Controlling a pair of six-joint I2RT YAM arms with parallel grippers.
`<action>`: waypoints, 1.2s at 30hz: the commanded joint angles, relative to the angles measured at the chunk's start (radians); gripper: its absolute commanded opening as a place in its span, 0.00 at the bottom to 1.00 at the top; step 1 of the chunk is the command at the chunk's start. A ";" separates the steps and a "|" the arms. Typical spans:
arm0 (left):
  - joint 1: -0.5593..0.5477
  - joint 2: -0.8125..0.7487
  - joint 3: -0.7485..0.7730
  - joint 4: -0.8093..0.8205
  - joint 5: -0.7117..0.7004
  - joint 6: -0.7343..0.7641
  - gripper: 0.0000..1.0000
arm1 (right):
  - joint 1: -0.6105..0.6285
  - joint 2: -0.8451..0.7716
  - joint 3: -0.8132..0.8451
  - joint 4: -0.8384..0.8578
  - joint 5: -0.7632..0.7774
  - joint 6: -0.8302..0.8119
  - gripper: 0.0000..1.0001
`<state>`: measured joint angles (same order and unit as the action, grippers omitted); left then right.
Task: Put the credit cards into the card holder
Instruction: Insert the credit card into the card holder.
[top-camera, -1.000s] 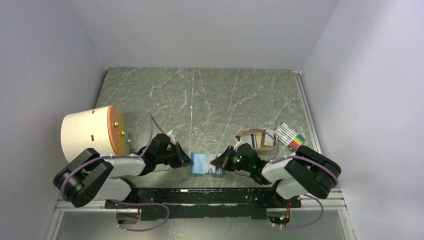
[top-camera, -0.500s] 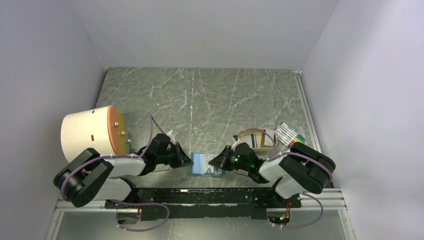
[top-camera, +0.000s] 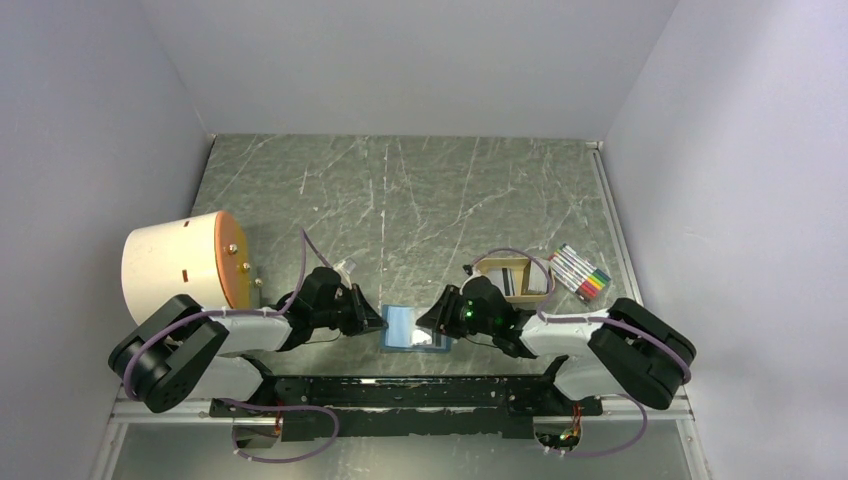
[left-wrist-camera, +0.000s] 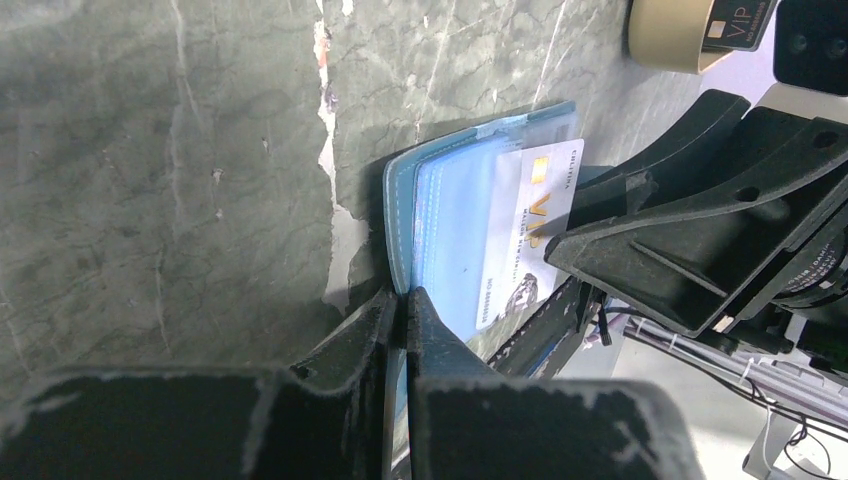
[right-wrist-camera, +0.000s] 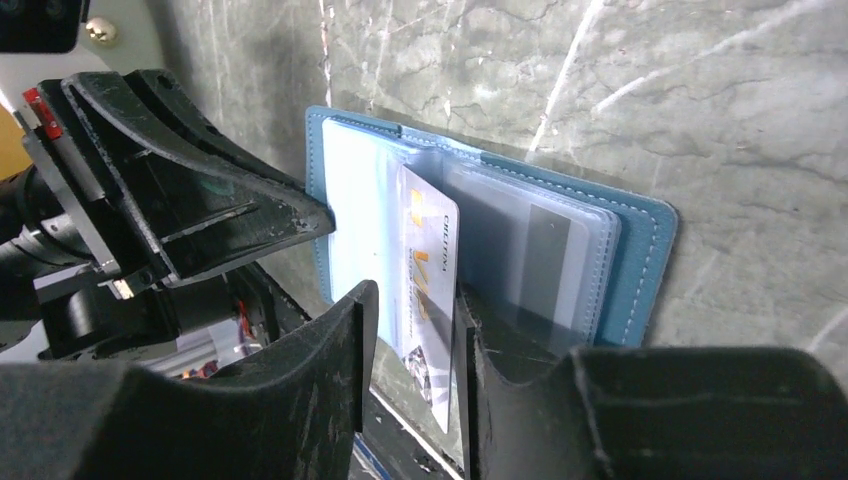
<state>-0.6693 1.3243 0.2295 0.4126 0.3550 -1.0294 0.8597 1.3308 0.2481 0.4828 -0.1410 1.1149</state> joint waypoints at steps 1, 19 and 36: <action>0.002 0.008 -0.005 0.040 0.016 -0.001 0.09 | 0.005 -0.042 0.029 -0.192 0.054 -0.041 0.39; 0.002 0.006 -0.008 0.063 0.029 -0.014 0.09 | 0.044 -0.011 0.110 -0.268 0.040 -0.074 0.46; 0.001 -0.038 -0.029 0.064 0.013 -0.030 0.09 | 0.094 0.043 0.189 -0.329 0.060 -0.110 0.51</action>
<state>-0.6693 1.3071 0.2077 0.4625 0.3710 -1.0557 0.9443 1.3914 0.4263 0.2447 -0.1009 1.0420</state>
